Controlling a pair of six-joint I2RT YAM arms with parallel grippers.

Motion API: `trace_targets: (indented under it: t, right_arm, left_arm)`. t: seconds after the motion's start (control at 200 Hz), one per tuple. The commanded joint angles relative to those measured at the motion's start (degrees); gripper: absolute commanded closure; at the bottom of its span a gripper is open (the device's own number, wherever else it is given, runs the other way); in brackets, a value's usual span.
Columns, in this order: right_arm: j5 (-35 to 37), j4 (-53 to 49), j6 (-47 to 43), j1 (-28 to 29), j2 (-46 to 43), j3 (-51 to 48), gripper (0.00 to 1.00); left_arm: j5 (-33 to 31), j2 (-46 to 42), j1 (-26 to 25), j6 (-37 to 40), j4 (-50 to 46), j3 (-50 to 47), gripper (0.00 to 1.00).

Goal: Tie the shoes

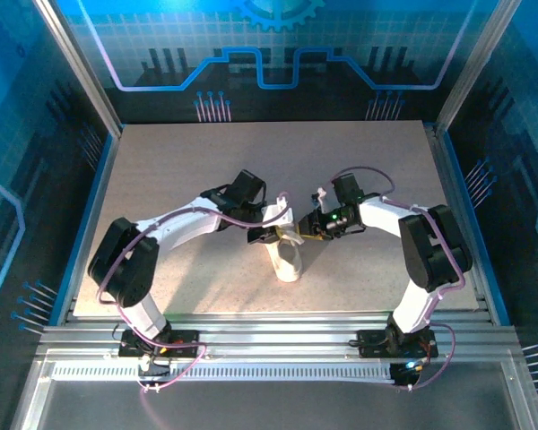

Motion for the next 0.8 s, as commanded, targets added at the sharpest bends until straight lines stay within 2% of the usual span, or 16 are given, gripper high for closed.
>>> trace_targets:
  t: [0.0,0.385,0.575,0.796]
  right_arm:
    - [-2.6,1.8,1.2,0.7,-1.7,-1.4,0.6]
    - [-0.5,0.6,1.7,-0.5,-2.6,5.0,0.6]
    - [-2.7,-1.5,1.3,0.1,1.7,13.3,0.6]
    - [-3.0,-7.8,0.1,3.3,7.3,20.8,0.6]
  left_arm:
    - [0.9,-2.6,-0.7,2.9,-1.8,-1.9,0.8]
    - [-0.9,-0.9,-1.5,3.8,-0.4,-2.2,0.85]
    - [-1.1,-0.7,-1.4,3.6,1.7,-2.7,0.85]
    - [-0.8,-0.1,-1.5,4.0,2.3,-2.2,0.85]
